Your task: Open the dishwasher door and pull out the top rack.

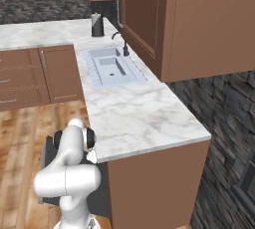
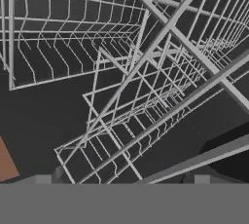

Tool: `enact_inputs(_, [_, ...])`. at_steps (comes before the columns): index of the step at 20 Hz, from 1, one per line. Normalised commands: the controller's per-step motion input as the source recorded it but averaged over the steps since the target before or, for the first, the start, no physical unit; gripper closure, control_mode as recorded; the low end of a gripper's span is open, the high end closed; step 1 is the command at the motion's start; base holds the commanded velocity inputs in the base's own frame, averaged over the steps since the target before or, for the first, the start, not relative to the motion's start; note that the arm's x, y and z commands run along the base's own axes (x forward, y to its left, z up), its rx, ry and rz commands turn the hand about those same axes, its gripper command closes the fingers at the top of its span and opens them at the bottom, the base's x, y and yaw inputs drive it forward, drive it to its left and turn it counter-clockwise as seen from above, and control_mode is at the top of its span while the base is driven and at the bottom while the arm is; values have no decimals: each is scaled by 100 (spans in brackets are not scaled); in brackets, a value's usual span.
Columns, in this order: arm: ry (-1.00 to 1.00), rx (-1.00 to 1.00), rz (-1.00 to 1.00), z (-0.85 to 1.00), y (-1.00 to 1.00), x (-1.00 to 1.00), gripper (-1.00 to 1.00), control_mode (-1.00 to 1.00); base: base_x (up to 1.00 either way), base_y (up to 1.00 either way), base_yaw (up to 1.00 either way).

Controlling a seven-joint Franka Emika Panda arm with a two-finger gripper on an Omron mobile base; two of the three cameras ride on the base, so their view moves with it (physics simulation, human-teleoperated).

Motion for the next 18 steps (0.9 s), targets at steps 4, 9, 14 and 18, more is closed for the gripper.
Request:
enact_inputs(4, [-9,23,0,-100,-16,-48,-100,-100,0,0,0])
enact_inputs(9, [-13,19,0,-100,2,-93,-100,-100,0,0,0])
enact_inputs(14, [-13,18,0,-92,18,-100,-100,-100,0,0,0])
enact_inputs(18, [-15,13,0,-77,57,-100,-100,-100,0,0,0])
